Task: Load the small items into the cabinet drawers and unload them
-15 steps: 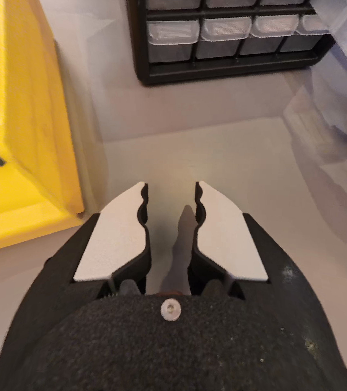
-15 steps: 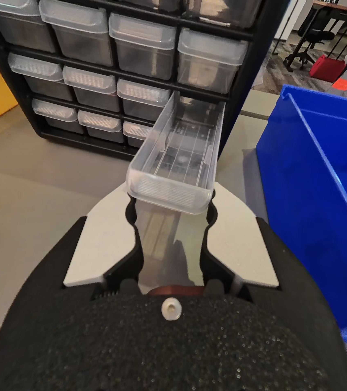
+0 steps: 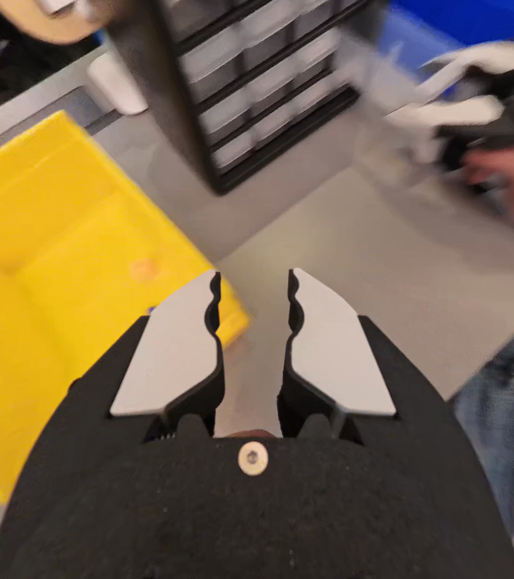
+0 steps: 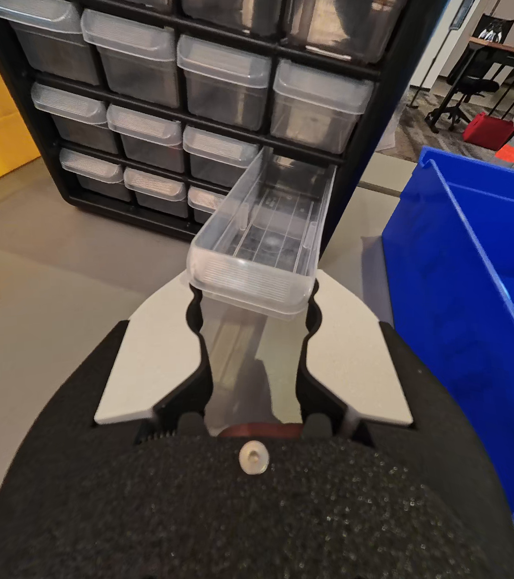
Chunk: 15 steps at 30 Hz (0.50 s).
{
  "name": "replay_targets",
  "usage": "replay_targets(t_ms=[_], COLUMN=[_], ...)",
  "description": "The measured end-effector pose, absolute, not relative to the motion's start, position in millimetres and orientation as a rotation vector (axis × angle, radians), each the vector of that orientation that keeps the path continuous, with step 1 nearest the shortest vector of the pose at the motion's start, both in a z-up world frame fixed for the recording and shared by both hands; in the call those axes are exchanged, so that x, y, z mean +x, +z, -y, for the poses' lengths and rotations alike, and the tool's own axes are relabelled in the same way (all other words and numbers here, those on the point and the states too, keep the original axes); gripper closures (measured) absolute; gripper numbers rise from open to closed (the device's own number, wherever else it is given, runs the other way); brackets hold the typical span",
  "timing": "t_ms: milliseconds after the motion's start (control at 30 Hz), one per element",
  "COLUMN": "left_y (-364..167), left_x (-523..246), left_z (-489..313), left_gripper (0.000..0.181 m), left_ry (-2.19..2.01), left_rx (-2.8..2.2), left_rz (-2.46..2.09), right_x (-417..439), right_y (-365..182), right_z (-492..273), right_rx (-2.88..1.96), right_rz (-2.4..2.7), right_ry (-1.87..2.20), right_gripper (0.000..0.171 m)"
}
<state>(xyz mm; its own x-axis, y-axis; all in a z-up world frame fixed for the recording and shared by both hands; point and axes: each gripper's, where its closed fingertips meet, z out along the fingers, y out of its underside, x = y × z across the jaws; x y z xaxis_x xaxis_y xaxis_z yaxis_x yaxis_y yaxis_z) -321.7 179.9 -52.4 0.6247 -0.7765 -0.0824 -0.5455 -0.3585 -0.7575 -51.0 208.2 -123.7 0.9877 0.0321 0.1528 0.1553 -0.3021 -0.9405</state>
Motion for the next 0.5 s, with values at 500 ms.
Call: replay_targets(t_ms=[500], left_y=[-170.9], left_x=[-414.8], left_z=[-283.3], left_gripper=[0.154], left_ry=[-0.174], left_rx=[-2.610], left_rz=[-1.107], right_x=[-50.3], right_y=[-124.5], right_z=[-208.3], right_rx=[-1.880], right_rz=[0.123], right_ry=[-0.079], right_gripper=[0.107])
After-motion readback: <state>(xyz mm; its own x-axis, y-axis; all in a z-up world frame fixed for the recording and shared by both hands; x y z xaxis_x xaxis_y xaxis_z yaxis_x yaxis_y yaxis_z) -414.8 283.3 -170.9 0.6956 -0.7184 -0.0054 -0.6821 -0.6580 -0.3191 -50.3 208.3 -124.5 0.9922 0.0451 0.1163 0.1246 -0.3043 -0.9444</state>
